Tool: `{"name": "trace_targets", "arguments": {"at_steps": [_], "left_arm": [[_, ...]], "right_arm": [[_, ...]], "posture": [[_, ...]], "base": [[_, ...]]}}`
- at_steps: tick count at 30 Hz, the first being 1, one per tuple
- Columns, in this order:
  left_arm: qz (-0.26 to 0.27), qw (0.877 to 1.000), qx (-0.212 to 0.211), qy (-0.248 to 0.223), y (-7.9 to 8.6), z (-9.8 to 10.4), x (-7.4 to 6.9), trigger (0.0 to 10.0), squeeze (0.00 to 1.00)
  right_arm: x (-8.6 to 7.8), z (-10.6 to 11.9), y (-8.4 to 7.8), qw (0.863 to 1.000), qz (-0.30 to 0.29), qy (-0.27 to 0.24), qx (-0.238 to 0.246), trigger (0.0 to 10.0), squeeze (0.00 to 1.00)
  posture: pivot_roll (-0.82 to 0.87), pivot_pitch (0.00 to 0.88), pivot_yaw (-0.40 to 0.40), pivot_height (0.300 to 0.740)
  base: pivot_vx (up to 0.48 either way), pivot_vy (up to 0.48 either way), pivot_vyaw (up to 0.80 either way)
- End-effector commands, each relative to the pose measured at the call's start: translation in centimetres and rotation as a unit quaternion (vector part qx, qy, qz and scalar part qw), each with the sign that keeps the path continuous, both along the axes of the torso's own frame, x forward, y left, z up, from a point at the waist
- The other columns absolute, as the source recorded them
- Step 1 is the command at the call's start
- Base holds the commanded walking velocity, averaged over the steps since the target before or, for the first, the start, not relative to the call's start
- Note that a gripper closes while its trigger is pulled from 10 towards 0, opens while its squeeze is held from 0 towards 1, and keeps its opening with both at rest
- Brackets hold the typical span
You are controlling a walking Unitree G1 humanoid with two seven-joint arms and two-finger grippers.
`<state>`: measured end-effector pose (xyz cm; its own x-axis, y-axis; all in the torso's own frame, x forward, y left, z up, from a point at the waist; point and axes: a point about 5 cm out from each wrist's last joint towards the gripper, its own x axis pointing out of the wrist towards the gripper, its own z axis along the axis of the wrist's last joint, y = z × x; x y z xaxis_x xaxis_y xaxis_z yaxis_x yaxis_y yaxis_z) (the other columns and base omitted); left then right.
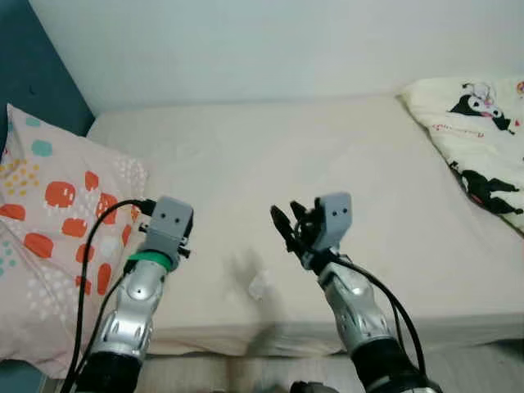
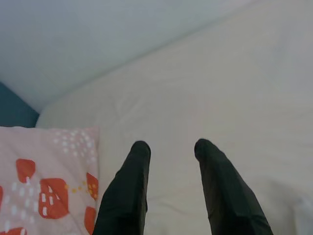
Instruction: Clean up the room
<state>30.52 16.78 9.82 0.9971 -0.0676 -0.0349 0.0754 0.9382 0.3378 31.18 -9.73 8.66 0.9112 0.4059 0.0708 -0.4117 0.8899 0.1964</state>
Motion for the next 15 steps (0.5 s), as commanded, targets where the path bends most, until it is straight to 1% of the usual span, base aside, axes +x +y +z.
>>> {"name": "trace_targets", "arguments": {"at_steps": [1, 4, 7, 15], "left_arm": [[-0.008, 1.000, -0.001, 0.001, -0.2, -0.2, -0.3, 10.0, 0.00], [-0.016, 1.000, -0.004, 0.005, -0.7, -0.4, -0.3, 10.0, 0.00], [-0.024, 1.000, -0.007, 0.008, -1.1, -0.6, -0.4, 10.0, 0.00], [-0.035, 0.999, -0.010, 0.012, -1.7, -0.7, -0.3, 10.0, 0.00]], "right_arm": [[-0.3, -0.1, 0.3, 1.000, 0.001, 0.001, 0.003, 10.0, 0.00], [-0.6, -0.7, 0.0, 1.000, -0.015, 0.009, -0.001, 10.0, 0.00], [-0.9, -1.1, -0.4, 0.999, -0.036, 0.016, 0.007, 10.0, 0.00], [-1.0, -0.9, -0.7, 0.999, -0.040, 0.015, 0.008, 10.0, 0.00]], "posture": [[-0.07, 0.000, 0.122, 0.740], [-0.08, 0.000, 0.124, 0.730], [-0.09, 0.000, 0.126, 0.715], [-0.09, 0.026, 0.127, 0.690]], "base": [[0.000, 0.000, 0.00], [0.000, 0.000, 0.00], [0.000, 0.000, 0.00], [0.000, 0.000, 0.00]]}}
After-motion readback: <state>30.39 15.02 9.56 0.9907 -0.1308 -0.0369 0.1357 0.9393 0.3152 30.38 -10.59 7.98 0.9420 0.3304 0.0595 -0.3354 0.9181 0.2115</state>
